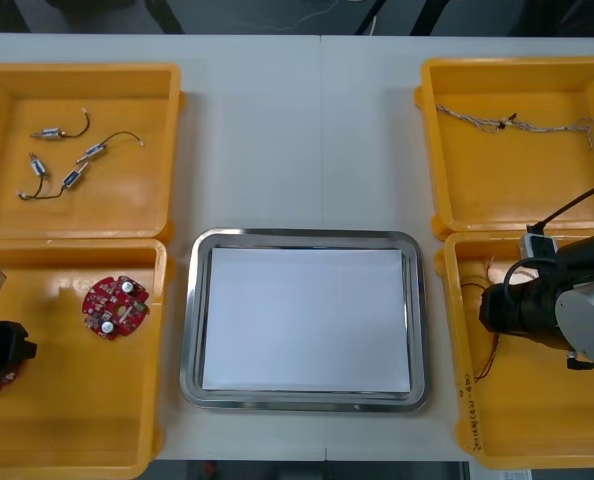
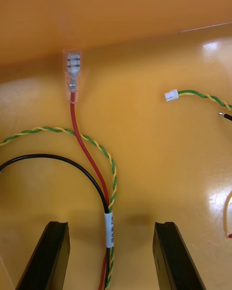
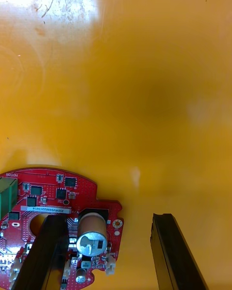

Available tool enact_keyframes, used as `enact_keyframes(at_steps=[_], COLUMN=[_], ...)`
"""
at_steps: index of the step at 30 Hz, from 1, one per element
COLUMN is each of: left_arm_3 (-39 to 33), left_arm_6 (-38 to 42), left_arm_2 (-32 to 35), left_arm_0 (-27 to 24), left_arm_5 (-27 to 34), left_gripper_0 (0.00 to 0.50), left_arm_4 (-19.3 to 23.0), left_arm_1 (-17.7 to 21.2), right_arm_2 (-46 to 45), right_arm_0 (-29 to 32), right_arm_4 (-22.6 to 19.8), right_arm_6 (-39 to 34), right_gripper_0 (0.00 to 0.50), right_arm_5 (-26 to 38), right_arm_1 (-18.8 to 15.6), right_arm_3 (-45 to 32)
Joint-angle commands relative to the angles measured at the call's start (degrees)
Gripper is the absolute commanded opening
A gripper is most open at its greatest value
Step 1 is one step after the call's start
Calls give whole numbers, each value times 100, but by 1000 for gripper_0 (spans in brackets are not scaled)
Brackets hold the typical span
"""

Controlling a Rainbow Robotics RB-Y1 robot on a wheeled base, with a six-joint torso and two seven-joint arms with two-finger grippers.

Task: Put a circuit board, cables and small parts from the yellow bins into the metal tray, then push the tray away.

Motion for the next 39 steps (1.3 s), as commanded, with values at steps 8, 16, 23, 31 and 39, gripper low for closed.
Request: enact_keyframes(at_steps=[8,16,23,31,39], left_arm_3=[7,7,7,7,-28], left_arm_6=[-790,-826,-852,-905,-931], left_arm_2=[-173,-173,-173,-173,-111], left_arm_0=[205,275,275,275,275], left_arm_5=[-216,-321,-321,-339,-339], left_gripper_0=[500,500,97,0,0], left_arm_4=[-147,-155,-155,-155,-85], left_arm_1=[282,299,299,308,334], right_arm_2=[66,66,66,75,84], right_arm_0=[173,173,164,182,191], right_arm_4=[78,113,95,34,-45], right_arm_6=[-271,-227,-244,-253,-253], right_gripper_0=[500,500,500,500,0], right_arm_5=[-156,-297,-429,-429,-429], right_arm_1=[107,142,142,142,151], right_arm_3=[-51,116,195,195,195])
